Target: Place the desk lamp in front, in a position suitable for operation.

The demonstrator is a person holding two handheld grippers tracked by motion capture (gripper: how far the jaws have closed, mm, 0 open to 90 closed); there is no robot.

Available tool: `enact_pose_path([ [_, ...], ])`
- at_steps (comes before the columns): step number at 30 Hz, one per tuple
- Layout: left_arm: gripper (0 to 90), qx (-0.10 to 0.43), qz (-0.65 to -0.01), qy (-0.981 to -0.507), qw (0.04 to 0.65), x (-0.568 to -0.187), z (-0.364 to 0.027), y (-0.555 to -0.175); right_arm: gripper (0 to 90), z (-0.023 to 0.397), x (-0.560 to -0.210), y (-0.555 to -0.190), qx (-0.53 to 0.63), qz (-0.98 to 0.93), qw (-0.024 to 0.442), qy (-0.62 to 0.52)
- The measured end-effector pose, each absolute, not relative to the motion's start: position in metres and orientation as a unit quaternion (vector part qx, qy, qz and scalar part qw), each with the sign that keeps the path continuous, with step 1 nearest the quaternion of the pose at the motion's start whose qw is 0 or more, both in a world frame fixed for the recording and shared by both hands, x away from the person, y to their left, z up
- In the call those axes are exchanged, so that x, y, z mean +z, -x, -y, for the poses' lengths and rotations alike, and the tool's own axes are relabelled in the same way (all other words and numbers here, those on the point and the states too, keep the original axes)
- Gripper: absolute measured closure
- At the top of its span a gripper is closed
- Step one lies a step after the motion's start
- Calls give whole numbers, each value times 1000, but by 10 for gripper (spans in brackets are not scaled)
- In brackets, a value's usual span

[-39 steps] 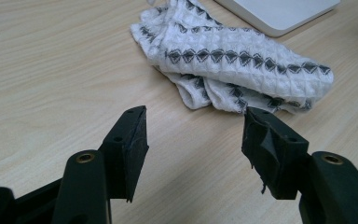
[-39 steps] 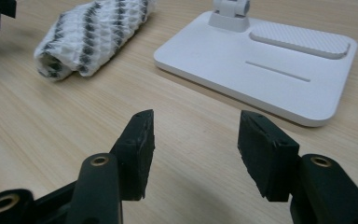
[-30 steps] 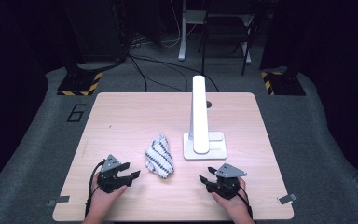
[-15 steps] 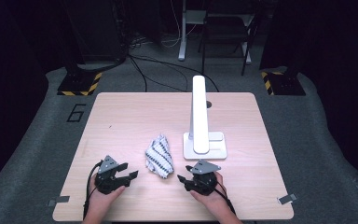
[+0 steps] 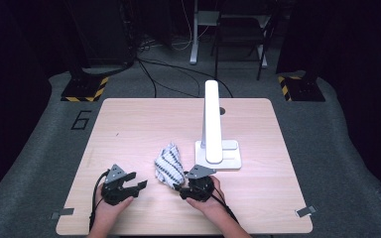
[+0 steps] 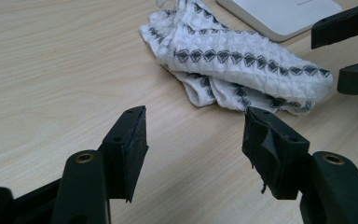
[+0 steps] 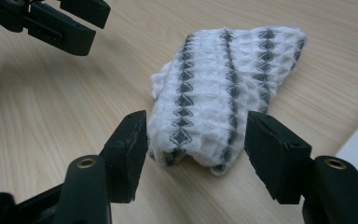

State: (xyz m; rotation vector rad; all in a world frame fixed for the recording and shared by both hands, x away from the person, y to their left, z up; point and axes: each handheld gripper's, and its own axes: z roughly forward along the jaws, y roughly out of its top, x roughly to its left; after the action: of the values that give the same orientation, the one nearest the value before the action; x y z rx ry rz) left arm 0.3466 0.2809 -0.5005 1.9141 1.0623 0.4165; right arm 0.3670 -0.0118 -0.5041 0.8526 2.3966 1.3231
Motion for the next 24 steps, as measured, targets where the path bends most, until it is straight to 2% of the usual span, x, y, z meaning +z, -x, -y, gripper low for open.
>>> enact_pose_path([
  [3,399,164,-427,-774,438,-500,-281,-346,416,5,-508,-368,446,-835,134,-294],
  [8,400,169,-424,-775,437,-501,-281,-346,665,3,-510,-368,429,-846,147,-279],
  [10,399,170,-424,-777,434,-501,-281,-346,745,4,-510,-367,429,-845,150,-281],
  [11,399,170,-424,-777,434,-501,-281,-346,745,4,-510,-367,429,-845,150,-281],
  [12,400,174,-427,-773,437,-501,-281,-346,816,8,-508,-366,429,-845,151,-282],
  [17,399,173,-434,-767,441,-500,-283,-345,842,21,-506,-362,442,-836,139,-295],
  [24,399,174,-433,-768,439,-500,-283,-344,842,55,-502,-345,447,-833,153,-289],
])
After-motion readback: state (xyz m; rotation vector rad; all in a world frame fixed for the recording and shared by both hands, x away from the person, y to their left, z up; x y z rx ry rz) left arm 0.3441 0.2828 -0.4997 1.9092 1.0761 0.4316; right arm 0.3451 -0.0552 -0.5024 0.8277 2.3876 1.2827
